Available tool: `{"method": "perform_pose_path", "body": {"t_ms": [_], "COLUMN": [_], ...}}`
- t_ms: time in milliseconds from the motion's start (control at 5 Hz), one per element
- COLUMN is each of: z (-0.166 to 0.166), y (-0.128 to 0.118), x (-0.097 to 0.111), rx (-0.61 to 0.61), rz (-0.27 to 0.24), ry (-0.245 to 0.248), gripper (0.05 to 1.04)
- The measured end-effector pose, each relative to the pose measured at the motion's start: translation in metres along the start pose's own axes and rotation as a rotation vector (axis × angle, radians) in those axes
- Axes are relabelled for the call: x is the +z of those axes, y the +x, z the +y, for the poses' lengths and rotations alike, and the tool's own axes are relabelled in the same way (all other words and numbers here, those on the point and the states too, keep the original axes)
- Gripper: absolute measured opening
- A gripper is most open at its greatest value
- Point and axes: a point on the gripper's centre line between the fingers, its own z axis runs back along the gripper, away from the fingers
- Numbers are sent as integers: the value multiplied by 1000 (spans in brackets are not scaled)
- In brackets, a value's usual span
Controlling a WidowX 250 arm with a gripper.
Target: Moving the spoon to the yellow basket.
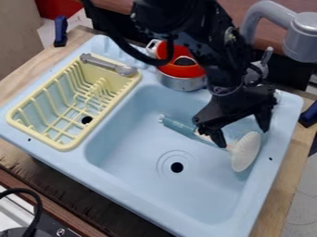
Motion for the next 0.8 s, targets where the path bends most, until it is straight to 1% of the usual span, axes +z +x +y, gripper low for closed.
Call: {"method": "perform_pose_path", "body": {"t_ms": [200,400,600,800], "z": [4,4,1,1], "y": [-1,-5,-8,-7], "x": [-3,-9,-11,-12], "rx": [10,17,21,21], "rz": [2,32,50,28], "ry": [18,21,-13,-32], "gripper": [999,999,999,999]}}
